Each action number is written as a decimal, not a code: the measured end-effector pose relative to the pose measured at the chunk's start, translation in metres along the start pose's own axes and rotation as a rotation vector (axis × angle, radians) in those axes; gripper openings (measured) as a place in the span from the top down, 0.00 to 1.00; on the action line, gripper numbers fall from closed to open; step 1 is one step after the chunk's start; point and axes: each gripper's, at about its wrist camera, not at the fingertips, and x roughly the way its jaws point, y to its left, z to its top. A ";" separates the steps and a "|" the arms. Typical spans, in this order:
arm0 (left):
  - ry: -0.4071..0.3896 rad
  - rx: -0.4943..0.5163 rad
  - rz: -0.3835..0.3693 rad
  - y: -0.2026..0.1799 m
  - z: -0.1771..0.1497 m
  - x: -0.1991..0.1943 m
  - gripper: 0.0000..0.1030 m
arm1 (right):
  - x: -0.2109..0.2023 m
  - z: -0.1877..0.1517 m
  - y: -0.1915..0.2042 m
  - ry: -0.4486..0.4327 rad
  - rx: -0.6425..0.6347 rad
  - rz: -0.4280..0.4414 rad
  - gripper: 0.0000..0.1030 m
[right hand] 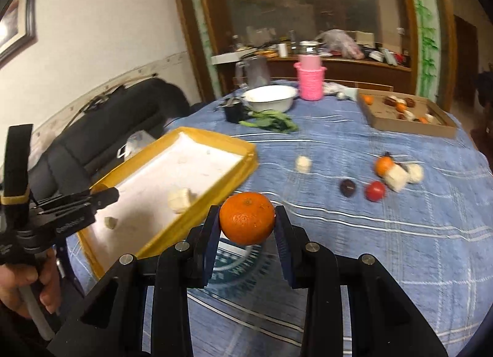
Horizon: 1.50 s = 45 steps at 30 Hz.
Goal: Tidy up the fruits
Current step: 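Move the left tool's orange over the tray while the right tool follows with its orange, then open the left tool dropping its orange into the tray while the right tool releases its orange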
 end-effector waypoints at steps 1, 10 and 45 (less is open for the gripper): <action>0.006 -0.005 0.013 0.004 0.000 0.003 0.68 | 0.004 0.002 0.006 0.006 -0.009 0.009 0.68; 0.036 -0.050 0.080 0.032 0.004 0.023 0.68 | 0.049 0.020 0.048 0.057 -0.093 0.071 0.68; 0.141 -0.113 0.155 0.059 0.011 0.067 0.67 | 0.169 0.048 0.069 0.227 -0.159 0.054 0.51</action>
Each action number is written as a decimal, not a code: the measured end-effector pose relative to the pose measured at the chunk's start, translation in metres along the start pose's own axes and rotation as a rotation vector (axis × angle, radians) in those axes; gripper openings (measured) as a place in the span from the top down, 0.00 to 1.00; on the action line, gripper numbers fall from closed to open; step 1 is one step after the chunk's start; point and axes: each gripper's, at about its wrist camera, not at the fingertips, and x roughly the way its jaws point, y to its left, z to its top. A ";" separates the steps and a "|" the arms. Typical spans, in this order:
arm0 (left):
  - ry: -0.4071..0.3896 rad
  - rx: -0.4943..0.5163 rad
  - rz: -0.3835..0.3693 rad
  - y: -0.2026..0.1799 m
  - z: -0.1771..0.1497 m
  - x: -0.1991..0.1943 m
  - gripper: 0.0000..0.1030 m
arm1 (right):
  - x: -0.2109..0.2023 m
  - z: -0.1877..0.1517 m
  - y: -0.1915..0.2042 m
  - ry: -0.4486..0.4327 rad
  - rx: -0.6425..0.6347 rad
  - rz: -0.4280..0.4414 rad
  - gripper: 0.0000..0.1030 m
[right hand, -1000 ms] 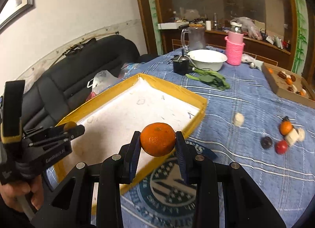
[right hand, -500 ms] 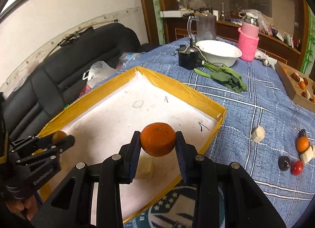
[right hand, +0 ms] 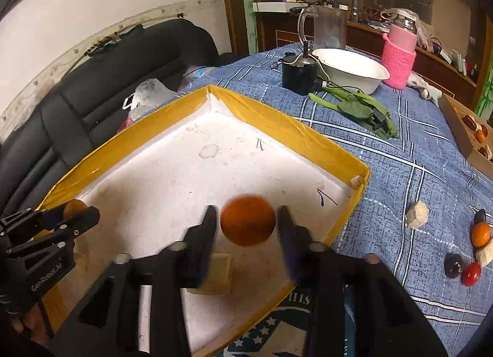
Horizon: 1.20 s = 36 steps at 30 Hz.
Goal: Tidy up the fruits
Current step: 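Open the left tool dropping its orange into the tray while the right tool releases its orange, then grasp the red tomato with the right tool while the left tool grasps a dark brown ball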
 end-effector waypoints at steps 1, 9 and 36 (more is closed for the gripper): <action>-0.002 -0.001 0.007 0.000 0.000 -0.001 0.67 | -0.001 0.000 0.000 -0.002 -0.001 0.004 0.48; -0.025 -0.003 0.055 0.004 -0.002 -0.012 0.26 | -0.024 -0.004 -0.003 -0.041 0.016 -0.006 0.42; -0.104 0.322 -0.214 -0.201 -0.030 -0.057 0.15 | -0.144 -0.158 -0.232 -0.057 0.531 -0.208 0.18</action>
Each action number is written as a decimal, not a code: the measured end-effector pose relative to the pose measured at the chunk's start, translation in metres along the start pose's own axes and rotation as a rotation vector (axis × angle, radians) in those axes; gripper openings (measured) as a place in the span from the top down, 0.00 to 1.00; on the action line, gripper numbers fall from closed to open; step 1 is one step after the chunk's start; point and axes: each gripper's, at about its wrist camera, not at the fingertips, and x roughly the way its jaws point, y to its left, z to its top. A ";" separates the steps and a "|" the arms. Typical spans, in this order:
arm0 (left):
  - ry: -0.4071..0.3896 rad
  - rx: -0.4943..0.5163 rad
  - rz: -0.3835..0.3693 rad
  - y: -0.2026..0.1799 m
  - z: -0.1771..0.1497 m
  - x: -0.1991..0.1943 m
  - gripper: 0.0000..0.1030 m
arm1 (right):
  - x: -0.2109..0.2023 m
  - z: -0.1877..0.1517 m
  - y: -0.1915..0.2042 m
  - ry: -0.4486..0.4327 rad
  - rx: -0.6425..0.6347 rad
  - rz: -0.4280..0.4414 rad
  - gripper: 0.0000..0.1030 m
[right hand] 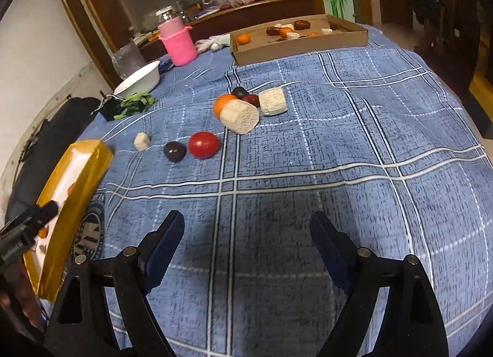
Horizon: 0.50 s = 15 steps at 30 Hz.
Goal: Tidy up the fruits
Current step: 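Grasp the red tomato with the right tool while the left tool grasps a dark brown ball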
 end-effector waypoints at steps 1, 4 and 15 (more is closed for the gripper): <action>0.013 0.014 -0.005 -0.009 0.003 0.007 0.15 | 0.003 0.001 0.003 0.002 -0.007 0.005 0.21; 0.025 0.041 -0.023 -0.024 0.007 0.016 0.15 | 0.023 0.015 0.020 0.012 -0.059 0.017 0.41; 0.002 0.064 -0.055 -0.038 0.021 0.035 0.15 | 0.080 0.051 0.050 0.024 -0.145 0.006 0.69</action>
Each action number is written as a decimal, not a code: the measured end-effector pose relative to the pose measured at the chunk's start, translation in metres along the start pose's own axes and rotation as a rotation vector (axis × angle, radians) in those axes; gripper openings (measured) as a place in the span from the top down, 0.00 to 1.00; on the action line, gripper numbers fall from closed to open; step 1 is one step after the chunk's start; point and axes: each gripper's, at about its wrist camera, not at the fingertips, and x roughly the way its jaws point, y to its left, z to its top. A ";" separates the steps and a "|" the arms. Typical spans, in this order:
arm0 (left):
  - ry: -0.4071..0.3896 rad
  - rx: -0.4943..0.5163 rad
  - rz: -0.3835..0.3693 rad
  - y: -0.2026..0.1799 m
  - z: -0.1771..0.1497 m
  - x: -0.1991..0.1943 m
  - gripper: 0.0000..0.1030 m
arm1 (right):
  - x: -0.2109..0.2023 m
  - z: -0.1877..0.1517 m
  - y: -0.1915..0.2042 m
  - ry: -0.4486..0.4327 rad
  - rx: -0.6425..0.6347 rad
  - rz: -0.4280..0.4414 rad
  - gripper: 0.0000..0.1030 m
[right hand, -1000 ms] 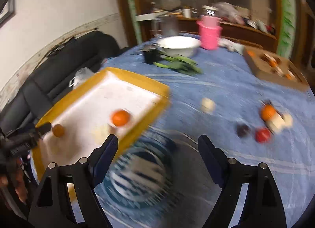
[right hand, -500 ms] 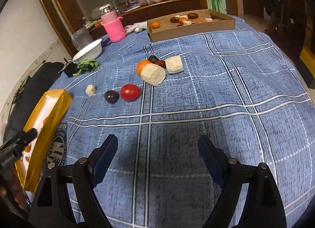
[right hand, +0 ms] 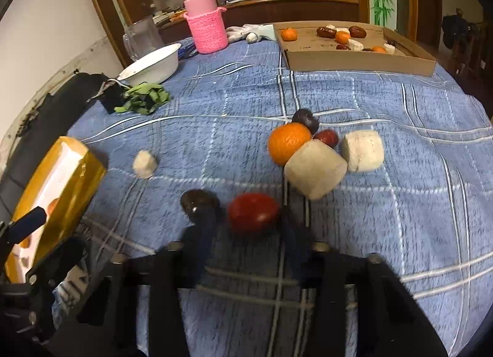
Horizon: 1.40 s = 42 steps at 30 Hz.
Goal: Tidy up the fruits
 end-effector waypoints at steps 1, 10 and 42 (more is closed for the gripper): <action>0.002 0.004 -0.005 -0.004 0.002 0.003 0.15 | 0.000 0.000 -0.002 0.002 -0.001 0.015 0.69; 0.037 0.041 -0.095 -0.060 0.021 0.038 0.17 | -0.047 -0.018 -0.052 -0.059 0.074 -0.011 0.69; 0.018 0.070 -0.179 -0.072 -0.028 -0.013 0.76 | -0.135 -0.094 -0.059 -0.152 0.180 -0.045 0.69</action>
